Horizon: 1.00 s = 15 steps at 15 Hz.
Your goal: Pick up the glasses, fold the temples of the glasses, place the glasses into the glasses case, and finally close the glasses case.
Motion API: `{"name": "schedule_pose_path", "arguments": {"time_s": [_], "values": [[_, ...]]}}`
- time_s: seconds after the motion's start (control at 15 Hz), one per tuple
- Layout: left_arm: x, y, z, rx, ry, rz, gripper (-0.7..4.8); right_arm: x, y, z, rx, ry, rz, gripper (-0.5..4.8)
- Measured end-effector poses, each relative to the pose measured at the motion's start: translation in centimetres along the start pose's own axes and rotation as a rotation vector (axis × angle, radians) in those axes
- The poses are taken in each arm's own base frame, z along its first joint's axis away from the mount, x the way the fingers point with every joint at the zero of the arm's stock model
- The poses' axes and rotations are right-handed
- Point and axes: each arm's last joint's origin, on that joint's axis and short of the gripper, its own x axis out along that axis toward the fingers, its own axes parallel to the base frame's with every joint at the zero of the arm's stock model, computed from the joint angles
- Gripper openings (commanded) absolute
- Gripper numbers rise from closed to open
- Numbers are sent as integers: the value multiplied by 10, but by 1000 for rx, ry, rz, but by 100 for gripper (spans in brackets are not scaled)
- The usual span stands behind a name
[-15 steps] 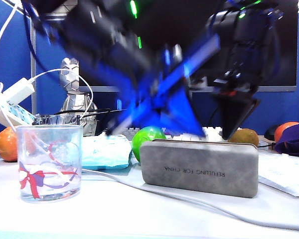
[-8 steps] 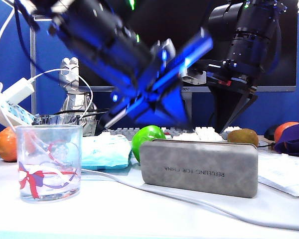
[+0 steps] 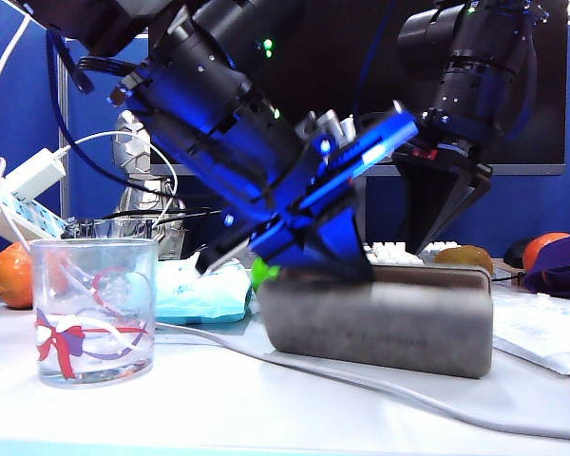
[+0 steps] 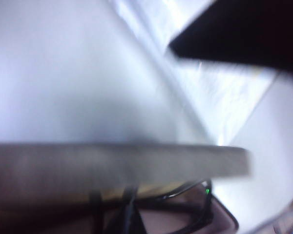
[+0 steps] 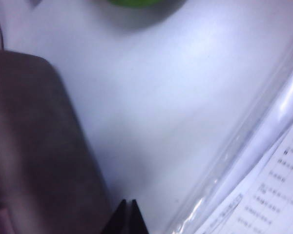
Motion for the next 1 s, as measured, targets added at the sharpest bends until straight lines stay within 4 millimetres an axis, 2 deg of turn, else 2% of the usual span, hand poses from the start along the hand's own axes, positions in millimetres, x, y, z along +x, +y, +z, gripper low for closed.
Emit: {"name": "schedule_pose_path", "arguments": {"time_s": [0.13,0.33,0.47,0.8,0.93,1.0], "values": [[1,3,-4,-6,49,8,-2,-4,2,-2,4,12,4,0],[1,3,-6,-7,62,12,-2,-22,7,-3,-1,-40,-7,0],[1,3,-6,-8,83,-16,-2,-38,15,-8,57,-59,50,0],[1,3,-10,-15,143,-45,-2,-38,22,-21,131,57,165,11],[0,4,-12,-21,179,-42,-2,-38,26,-24,126,82,236,163],[0,5,-13,-23,188,-40,-2,-38,27,-26,120,85,265,172]]}}
